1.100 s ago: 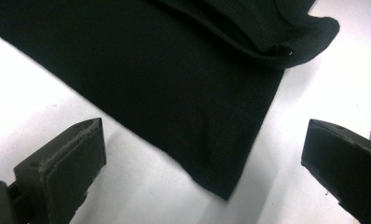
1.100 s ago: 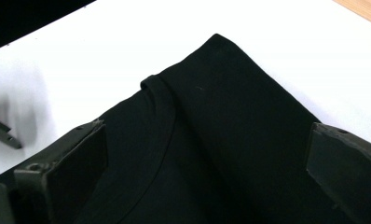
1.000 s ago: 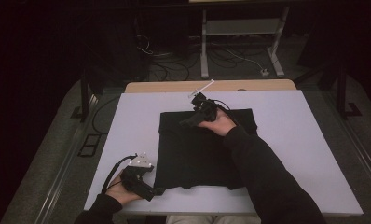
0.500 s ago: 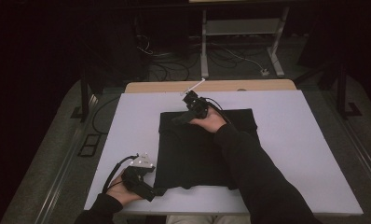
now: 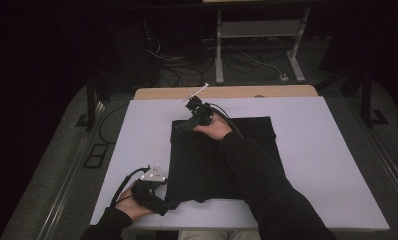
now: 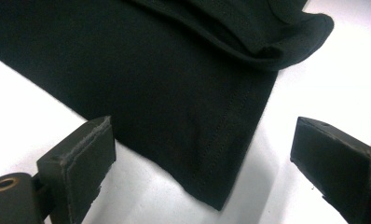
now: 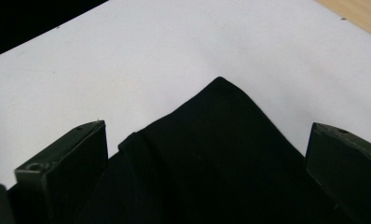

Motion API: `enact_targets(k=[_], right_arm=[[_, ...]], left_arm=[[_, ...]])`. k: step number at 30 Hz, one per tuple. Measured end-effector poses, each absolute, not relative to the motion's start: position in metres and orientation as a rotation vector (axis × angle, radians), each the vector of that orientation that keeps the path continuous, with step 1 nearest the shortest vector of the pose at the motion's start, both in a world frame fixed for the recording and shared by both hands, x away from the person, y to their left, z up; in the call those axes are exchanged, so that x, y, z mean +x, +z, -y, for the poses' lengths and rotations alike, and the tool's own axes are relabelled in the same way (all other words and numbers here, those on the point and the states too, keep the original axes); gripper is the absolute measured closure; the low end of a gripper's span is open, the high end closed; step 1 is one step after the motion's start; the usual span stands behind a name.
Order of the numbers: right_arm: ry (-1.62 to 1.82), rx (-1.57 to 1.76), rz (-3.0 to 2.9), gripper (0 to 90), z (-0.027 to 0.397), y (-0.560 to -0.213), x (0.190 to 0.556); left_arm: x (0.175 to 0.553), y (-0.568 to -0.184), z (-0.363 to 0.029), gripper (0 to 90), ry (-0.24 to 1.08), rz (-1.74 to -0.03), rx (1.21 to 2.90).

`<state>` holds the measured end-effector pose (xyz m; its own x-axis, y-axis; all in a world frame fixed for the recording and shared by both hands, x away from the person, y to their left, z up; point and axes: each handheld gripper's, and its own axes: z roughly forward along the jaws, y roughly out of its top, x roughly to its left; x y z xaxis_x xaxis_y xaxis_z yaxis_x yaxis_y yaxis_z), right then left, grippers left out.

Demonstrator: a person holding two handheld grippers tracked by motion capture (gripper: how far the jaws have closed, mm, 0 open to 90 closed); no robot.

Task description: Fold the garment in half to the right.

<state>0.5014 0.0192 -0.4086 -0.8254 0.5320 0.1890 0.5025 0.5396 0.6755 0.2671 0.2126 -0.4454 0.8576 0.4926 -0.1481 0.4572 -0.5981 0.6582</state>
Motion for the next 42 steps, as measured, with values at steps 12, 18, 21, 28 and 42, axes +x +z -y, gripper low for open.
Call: enact_targets(k=[12,18,21,28,42], right_arm=[[1.163,0.915,-2.713,0.0,-0.045,-0.414,0.514],[1.153,0.937,-2.708,0.0,-0.054,-0.418,0.52],[1.147,0.952,-2.702,0.0,-0.055,-0.421,0.523],[1.147,0.989,-2.692,0.0,-0.057,-0.426,0.531],[1.087,0.999,-2.7,27.9,-0.07,-0.443,0.533]], left_arm=[[0.265,-0.445,-0.211,21.4,0.158,-0.677,2.306],[0.264,-0.446,-0.208,30.0,0.213,-0.665,2.305],[0.265,-0.446,-0.206,34.5,0.22,-0.66,2.298],[0.266,-0.444,-0.202,47.2,0.238,-0.644,2.31],[0.275,-0.441,-0.196,74.0,0.178,-0.637,2.33]])
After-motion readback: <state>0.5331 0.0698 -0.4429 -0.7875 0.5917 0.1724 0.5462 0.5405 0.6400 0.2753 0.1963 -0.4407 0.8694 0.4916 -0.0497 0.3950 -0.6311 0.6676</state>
